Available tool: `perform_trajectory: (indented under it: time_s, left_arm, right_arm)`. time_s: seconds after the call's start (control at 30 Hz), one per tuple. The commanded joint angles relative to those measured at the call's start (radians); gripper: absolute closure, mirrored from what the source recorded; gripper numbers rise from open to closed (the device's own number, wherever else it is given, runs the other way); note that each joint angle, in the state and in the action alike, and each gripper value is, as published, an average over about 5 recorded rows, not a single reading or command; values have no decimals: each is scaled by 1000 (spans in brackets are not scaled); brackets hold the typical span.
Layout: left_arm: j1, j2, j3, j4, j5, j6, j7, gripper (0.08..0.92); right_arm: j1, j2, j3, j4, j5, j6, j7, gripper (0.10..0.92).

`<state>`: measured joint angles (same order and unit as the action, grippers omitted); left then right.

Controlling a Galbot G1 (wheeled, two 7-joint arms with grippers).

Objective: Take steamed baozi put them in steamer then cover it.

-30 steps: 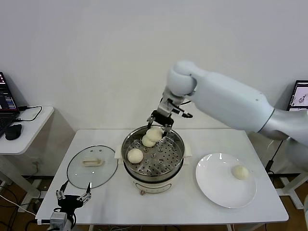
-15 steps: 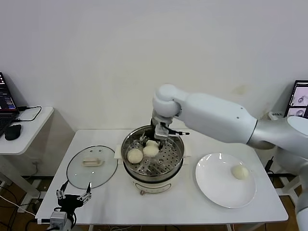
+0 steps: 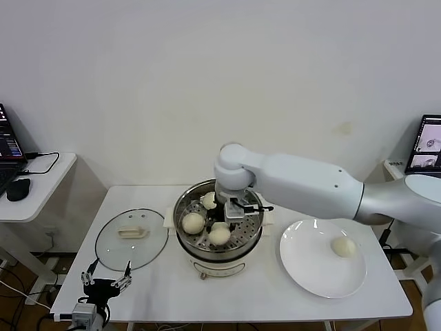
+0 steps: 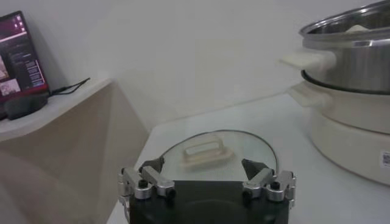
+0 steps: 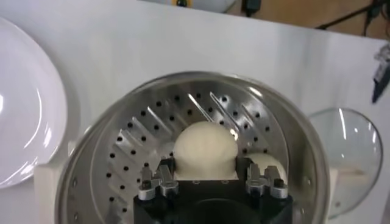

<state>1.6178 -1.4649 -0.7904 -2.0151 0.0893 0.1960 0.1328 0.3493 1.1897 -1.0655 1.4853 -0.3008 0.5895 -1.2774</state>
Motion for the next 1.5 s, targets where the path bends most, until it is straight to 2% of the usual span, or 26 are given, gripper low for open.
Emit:
perform_trajectory:
  time_s: [0.03, 0.27, 0.37, 0.5, 0.6, 0.83, 1.03, 1.13, 1.27, 1.5]
  left_arm:
    - [2, 2, -1, 0, 0, 0, 0, 177]
    - [1, 2, -1, 1, -1, 0, 0, 177]
    - [-1, 2, -1, 2, -2, 0, 1, 177]
    - [-3, 2, 0, 3, -2, 1, 1, 177]
    - [-8, 1, 1, 3, -1, 3, 4, 177]
    - [-17, 2, 3, 1, -1, 10, 11, 177]
    - [-11, 12, 13, 0, -2, 11, 15, 177]
    - [-11, 17, 18, 1, -2, 12, 17, 177]
    - [-11, 19, 28, -2, -1, 18, 21, 177]
    - [-6, 25, 42, -4, 1, 21, 23, 177]
  right_arm:
    - [-19, 4, -15, 10, -29, 13, 4, 423]
    - [-26, 24, 0, -24, -63, 8, 8, 420]
    - [-20, 26, 5, -27, -54, -8, 17, 378]
    - [-3, 22, 19, -25, -17, -39, 20, 267]
    - [17, 6, 33, -10, 6, -64, 6, 216]
    - [108, -120, 98, 22, 124, -145, -1, 203]
    - [219, -319, 100, 12, 406, -484, -22, 203]
    - [202, -411, 121, 0, 478, -691, -26, 203]
    - [126, -524, 172, -36, 518, -887, -44, 203]
    - [-72, -663, 321, -76, 436, -1023, -30, 203]
